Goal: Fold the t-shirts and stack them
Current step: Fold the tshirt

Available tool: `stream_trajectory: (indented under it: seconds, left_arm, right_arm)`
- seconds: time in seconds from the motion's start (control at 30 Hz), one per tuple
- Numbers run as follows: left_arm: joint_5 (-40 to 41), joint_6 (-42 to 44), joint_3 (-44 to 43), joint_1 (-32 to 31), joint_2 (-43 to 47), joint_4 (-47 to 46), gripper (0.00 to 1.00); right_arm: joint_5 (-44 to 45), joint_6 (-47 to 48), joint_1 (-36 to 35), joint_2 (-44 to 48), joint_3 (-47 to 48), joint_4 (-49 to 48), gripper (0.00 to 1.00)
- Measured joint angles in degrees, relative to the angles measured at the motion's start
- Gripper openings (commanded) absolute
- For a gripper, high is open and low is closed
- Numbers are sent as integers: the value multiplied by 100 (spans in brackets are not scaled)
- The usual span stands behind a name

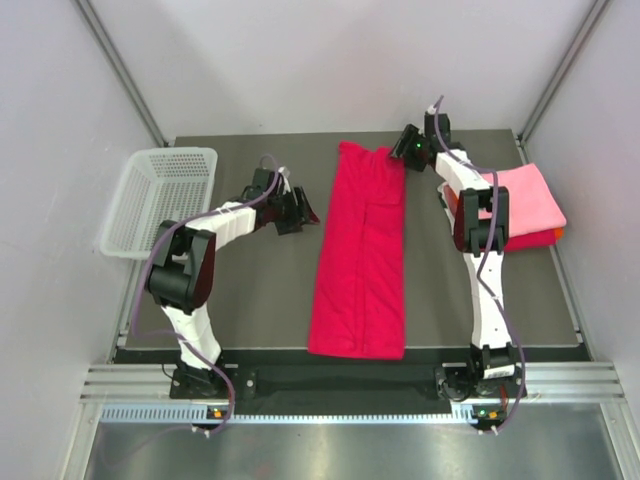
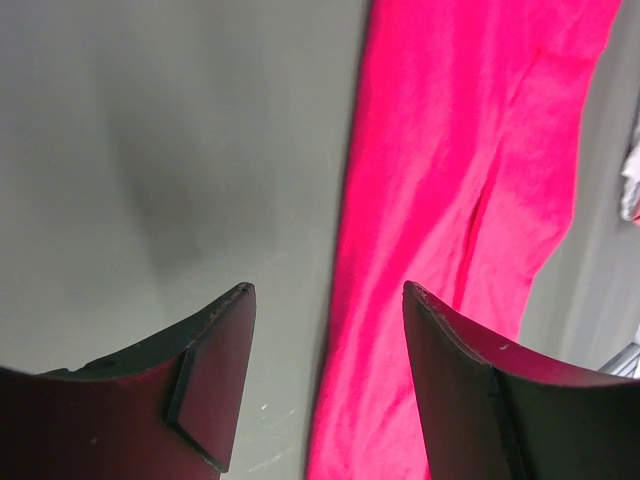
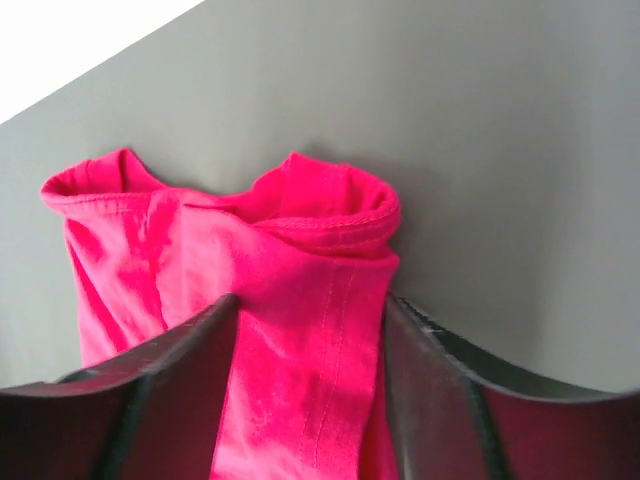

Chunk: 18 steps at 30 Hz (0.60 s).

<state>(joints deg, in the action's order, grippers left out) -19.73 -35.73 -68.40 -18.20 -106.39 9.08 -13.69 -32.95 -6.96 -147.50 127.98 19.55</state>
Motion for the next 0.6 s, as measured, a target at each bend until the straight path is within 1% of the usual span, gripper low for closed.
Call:
stream_trajectory:
  seconds: [0.1, 0.13, 0.2, 0.27, 0.33, 0.47, 0.6]
  left_arm:
    - [39, 33, 286, 0, 144, -52, 68]
    - [90, 44, 428, 0, 251, -48, 71]
    - [188, 66, 688, 0, 511, -46, 73]
    - [306, 87, 957, 0, 881, -28, 73]
    - [372, 101, 1152, 0, 1228, -37, 73]
    - [378, 101, 1556, -20, 1886, -55, 72]
    - [369, 87, 2131, -160, 2459, -20, 71]
  right_arm:
    - [15, 168, 0, 7, 39, 15, 78]
    - [13, 247, 0, 24, 33, 20, 89]
    - [61, 437, -2, 199, -188, -46, 96]
    - [98, 610, -7, 520, -627, -20, 97]
    - [221, 804, -22, 1191, -1443, -42, 95]
    - [356, 992, -83, 2717, -2876, -118, 93]
    - [345, 1045, -234, 4347, -4304, -413, 92]
